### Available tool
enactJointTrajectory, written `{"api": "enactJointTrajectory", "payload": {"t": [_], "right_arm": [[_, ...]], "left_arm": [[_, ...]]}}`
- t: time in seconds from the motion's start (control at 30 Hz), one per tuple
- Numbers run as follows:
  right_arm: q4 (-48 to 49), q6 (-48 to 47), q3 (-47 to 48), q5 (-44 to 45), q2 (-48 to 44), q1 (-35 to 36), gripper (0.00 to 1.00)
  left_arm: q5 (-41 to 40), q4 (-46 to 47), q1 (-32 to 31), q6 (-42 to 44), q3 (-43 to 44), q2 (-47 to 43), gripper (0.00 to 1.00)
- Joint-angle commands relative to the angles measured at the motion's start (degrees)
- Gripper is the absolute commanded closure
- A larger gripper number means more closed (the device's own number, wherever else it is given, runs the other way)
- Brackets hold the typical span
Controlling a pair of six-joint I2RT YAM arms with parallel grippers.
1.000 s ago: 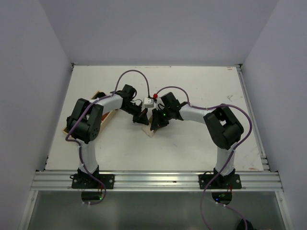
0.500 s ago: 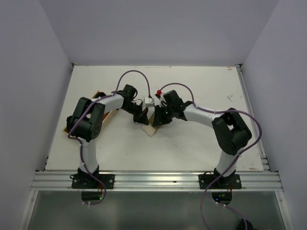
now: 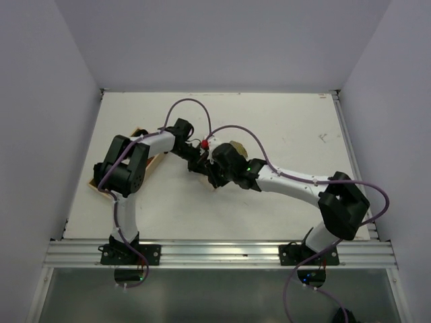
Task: Roll the underwear
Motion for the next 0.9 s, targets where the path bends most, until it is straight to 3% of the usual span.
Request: {"api": "enactJointTrajectory", "payload": {"t": [0.0,0.4,0.87], "right_arm": [[-0.15,-7.93,1.34,9.07,-0.08,4.52,0.64],[-11.65,-21.82,17.68,9.34,14.77,7.96,0.55],[-16.58,-24.46,21.82,13.2,22.07,8.84,0.54]], "left_arm": [[0.19,-0.71,0.16,-0.38,2.69,0.78,1.0],[-0.17,-1.5,-0.02,-0.99,4.01,1.92,1.0],[0.09,-1.68,-0.28,-0.56,4.1,2.19,1.0]]}}
